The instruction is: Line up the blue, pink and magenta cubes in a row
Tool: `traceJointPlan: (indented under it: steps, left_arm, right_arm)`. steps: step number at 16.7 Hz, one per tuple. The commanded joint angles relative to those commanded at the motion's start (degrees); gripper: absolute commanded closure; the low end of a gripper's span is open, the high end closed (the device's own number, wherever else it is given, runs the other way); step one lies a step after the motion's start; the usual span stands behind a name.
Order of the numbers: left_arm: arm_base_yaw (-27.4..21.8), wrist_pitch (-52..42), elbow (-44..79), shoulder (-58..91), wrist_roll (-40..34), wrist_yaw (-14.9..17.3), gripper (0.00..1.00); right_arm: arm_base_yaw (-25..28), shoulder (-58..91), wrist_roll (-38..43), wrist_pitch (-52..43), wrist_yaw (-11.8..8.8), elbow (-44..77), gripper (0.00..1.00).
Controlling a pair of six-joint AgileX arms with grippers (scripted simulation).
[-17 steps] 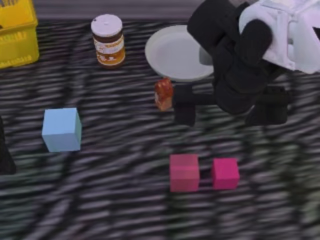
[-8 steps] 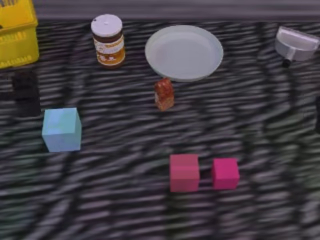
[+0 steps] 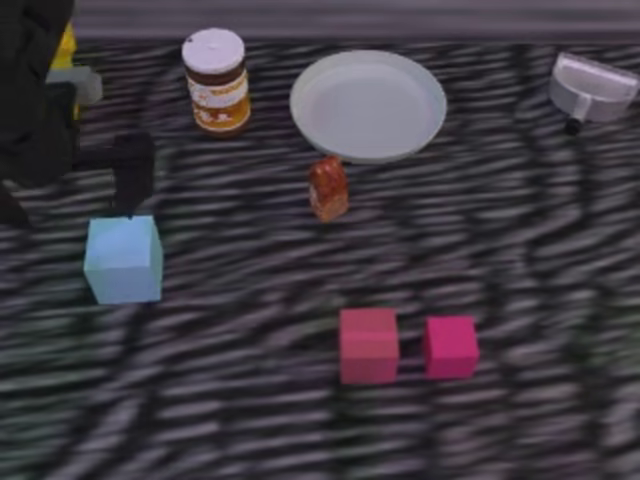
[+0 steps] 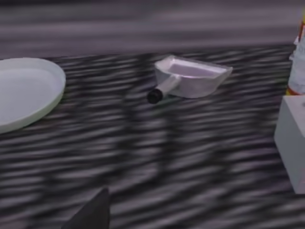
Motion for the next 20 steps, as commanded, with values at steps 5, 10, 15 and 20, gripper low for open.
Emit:
traceJointPlan:
  steps: [5,10,15,20]
  left_arm:
    - [-1.2,-7.1,11.4,12.9,-1.8,0.0,0.00]
    - [-1.4,-8.3,13.3,15.0,-2.1,0.0,0.00]
    - [-1.3,-6.0,11.9,16.0,-2.0,0.0,0.00]
    - [-1.3,5.5,4.9,20.1,-1.9,0.0,0.00]
  right_arm:
    - [-4.3,-12.1,-3.6,10.1,-4.2,-10.3,0.00]
    - [-5.0,-13.9,-4.1,11.8,-5.1,-11.8,0.00]
    - [-5.0,-13.9,-4.1,11.8,-5.1,-11.8,0.00]
    - [-5.0,-13.9,-4.1,11.8,-5.1,-11.8,0.00]
